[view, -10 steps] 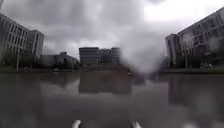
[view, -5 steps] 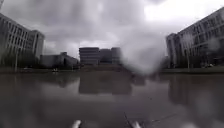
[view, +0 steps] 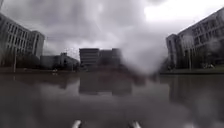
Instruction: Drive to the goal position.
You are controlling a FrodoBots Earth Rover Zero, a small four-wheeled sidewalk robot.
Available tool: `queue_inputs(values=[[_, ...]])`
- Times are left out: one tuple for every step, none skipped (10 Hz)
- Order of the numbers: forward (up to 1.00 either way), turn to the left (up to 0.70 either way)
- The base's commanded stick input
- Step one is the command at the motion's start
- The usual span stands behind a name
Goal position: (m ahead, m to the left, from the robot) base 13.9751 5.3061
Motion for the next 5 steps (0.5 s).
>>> queue_inputs(values=[[0.70, 0.00], [0.70, 0.00], [0.70, 0.01], [0.70, 0.01], [0.70, 0.01]])
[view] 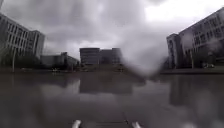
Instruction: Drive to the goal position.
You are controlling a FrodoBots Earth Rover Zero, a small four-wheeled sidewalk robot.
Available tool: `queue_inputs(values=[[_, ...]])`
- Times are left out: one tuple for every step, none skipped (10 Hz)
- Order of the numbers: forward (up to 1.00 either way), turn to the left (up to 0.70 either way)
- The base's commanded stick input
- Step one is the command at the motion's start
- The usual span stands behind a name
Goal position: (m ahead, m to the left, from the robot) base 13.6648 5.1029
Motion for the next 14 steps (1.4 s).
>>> queue_inputs(values=[[0.70, 0.02], [0.70, 0.00], [0.70, 0.00], [0.70, 0.02], [0.70, 0.02], [0.70, 0.01], [0.70, 0.00], [0.70, 0.02], [0.70, 0.01], [0.70, 0.01], [0.70, 0.00], [0.70, 0.00], [0.70, 0.02], [0.70, 0.01]])
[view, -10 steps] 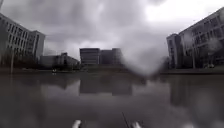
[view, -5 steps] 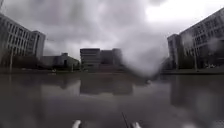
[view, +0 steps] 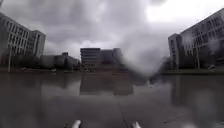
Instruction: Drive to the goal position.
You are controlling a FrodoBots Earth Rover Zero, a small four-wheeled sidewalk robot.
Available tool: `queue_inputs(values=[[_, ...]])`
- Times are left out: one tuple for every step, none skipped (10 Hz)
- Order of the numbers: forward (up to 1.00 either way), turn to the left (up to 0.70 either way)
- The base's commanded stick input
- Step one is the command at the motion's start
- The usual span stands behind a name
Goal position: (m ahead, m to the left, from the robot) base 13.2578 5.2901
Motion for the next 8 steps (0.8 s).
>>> queue_inputs(values=[[0.70, 0.00], [0.70, 0.00], [0.70, 0.00], [0.70, 0.00], [0.70, 0.00], [0.70, 0.00], [0.70, 0.00], [0.70, 0.00]])
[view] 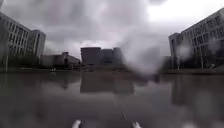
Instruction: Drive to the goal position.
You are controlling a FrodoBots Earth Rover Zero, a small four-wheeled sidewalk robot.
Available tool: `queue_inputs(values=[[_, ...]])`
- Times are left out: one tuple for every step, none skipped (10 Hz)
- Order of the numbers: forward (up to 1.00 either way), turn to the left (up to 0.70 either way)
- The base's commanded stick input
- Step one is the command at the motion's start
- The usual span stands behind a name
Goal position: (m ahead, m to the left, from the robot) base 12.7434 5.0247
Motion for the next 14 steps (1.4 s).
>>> queue_inputs(values=[[0.70, 0.00], [0.70, 0.00], [0.70, 0.02], [0.70, 0.01], [0.70, 0.00], [0.70, 0.07], [0.70, 0.35], [0.70, 0.35], [0.70, 0.34], [0.70, 0.27], [0.70, 0.00], [0.70, 0.00], [0.70, 0.00], [0.70, 0.00]])
